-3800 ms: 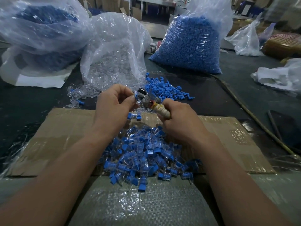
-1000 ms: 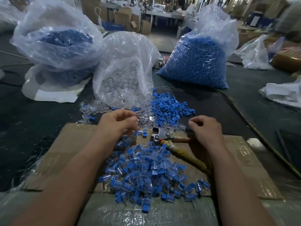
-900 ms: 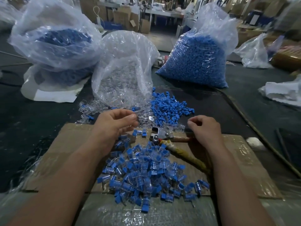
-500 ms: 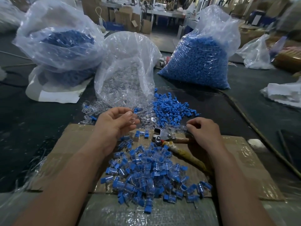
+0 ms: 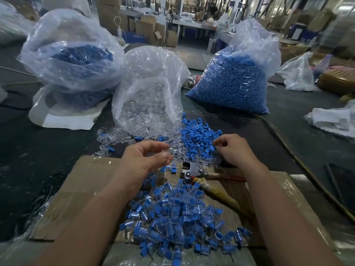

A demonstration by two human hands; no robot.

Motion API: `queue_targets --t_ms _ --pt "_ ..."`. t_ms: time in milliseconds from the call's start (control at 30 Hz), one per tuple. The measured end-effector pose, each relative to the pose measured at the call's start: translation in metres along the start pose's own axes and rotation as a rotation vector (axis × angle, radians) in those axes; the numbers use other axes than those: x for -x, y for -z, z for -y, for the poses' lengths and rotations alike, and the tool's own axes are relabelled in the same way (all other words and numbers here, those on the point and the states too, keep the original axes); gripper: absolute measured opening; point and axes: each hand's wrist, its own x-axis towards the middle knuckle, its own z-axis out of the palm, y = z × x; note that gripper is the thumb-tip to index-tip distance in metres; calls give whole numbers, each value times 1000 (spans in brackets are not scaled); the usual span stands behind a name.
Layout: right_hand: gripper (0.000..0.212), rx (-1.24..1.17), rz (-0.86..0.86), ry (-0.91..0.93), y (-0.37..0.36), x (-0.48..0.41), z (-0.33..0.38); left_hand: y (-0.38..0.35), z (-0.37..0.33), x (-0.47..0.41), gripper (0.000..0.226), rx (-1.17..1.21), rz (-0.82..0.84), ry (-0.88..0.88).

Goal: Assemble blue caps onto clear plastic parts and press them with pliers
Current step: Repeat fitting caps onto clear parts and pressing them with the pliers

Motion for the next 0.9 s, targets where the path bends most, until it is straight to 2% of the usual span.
queue_targets --t_ms 100,233,400,500,567,667,800,900 --pt "25 22 20 10 -10 -6 -1 -1 -1 1 26 5 1 -6" --pt "14 67 40 27 -17 -12 4 -1 -3 2 27 9 16 -5" --pt "12 153 137 -48 -11 -17 14 -2 -3 3 23 1 19 11" --pt "19 196 144 -39 -12 -16 17 -1 -4 4 17 -1 18 21" --pt "16 207 141 -19 -11 -13 15 -1 -5 5 16 6 22 23" --pt "9 105 57 0 -2 -6 11 -2 -7 6 15 12 15 21" --pt "21 -56 -140 84 9 13 11 -5 -10 7 15 -10 -10 2" --pt "21 -159 -208 116 6 27 13 -7 -10 10 16 -51 -16 -4"
